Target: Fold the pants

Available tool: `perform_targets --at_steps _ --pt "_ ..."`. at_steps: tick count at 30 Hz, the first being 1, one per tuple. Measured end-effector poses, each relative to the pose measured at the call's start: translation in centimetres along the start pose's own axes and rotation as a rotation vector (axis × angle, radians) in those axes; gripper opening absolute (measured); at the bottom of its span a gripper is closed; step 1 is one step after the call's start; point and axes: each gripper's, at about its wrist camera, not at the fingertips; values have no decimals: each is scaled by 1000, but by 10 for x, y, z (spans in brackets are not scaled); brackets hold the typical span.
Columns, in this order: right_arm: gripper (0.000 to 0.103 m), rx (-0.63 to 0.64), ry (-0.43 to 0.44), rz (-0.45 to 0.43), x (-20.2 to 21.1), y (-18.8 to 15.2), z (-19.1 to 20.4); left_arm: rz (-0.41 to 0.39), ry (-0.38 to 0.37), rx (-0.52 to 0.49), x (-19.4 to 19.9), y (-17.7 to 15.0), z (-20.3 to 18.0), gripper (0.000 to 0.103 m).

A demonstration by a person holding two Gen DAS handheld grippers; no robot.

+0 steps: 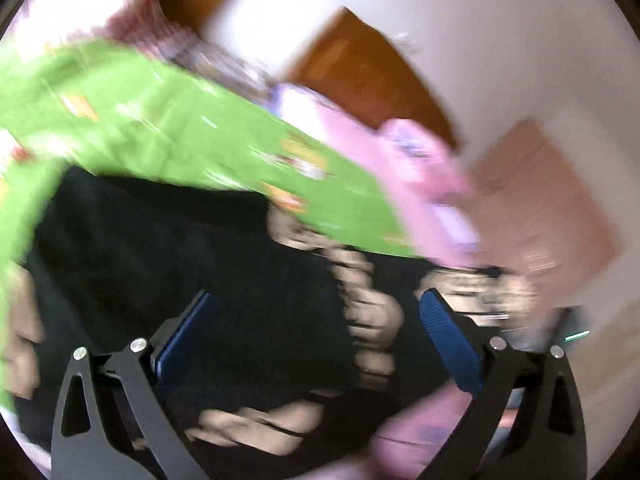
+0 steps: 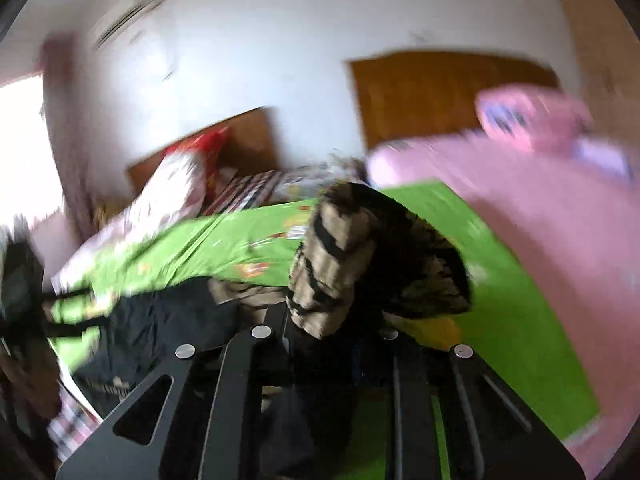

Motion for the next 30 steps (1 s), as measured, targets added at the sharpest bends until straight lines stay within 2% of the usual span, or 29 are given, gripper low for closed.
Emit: perform_targets --at_steps 2,3,5,7,10,15,19,23,24,26,27,28,29,30 --pt "21 160 -14 4 -9 -5 49 53 -94 63 -5 -1 9 101" --pt "21 215 -14 9 -13 -9 65 69 -118 85 -9 -3 14 101" --pt "20 398 -13 33 -22 -33 112 95 -155 116 -18 -10 22 101" --pt "17 601 -45 59 -33 -74 152 137 -212 159 -31 -19 31 101" --pt "17 700 -97 72 -41 -109 165 190 -253 208 -50 -28 40 101" --pt "17 712 -136 16 -34 -119 158 225 -223 160 -71 -22 25 101" --pt "17 678 -155 -50 -20 -115 155 265 -155 108 -93 -9 3 101" --pt "17 617 -158 -94 -14 -106 143 314 -86 14 -114 4 -32 100" --pt "17 618 -159 -94 -15 -105 142 333 -78 -18 -123 6 -43 96" --pt "17 612 -159 -96 -15 -102 142 364 -3 -59 -139 8 -56 78" --pt "18 607 -158 -90 -15 -102 140 375 54 -81 -148 9 -61 50" --pt "19 604 -160 -75 -17 -101 138 376 95 -98 -154 9 -63 33" --pt "21 601 -153 -53 -19 -100 135 372 126 -118 -159 10 -67 31" --pt "28 585 -137 -40 -17 -99 129 353 140 -131 -159 11 -69 27"
Point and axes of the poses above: each gripper's, at about its wrist camera, not at the fingertips, and x roughly against the way its jaws point, z to its left, y to its top, and after that the axes turned 2 degrees about z, right-handed
